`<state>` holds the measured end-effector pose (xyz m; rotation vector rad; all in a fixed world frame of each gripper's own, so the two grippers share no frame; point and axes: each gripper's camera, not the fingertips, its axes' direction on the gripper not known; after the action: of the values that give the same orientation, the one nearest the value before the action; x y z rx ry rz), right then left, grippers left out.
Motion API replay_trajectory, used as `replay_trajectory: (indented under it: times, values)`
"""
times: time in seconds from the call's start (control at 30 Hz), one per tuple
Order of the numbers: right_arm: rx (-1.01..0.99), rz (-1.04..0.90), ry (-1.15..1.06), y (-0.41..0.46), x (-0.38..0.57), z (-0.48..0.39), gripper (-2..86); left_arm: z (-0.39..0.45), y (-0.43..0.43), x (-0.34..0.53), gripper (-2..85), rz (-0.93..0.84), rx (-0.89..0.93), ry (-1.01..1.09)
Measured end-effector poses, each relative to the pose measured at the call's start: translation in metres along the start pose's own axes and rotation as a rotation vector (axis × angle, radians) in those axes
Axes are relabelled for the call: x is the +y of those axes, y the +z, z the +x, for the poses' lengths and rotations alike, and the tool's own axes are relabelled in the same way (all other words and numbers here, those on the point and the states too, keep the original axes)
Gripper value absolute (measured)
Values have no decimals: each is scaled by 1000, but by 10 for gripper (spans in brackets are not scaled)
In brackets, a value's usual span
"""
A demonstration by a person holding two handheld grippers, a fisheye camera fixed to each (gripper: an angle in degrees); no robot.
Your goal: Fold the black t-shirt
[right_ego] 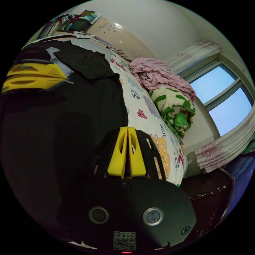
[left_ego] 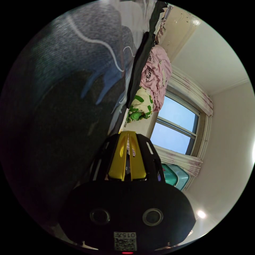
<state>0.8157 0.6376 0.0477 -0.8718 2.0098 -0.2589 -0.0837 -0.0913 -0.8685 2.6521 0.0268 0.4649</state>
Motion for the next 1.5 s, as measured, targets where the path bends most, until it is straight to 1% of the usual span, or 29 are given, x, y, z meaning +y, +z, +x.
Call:
replay_trajectory:
  times: [1.5]
  values:
    - [12,-7,-4,26,-2,-18,-7,-7,0,-17,-9,0,-3,2]
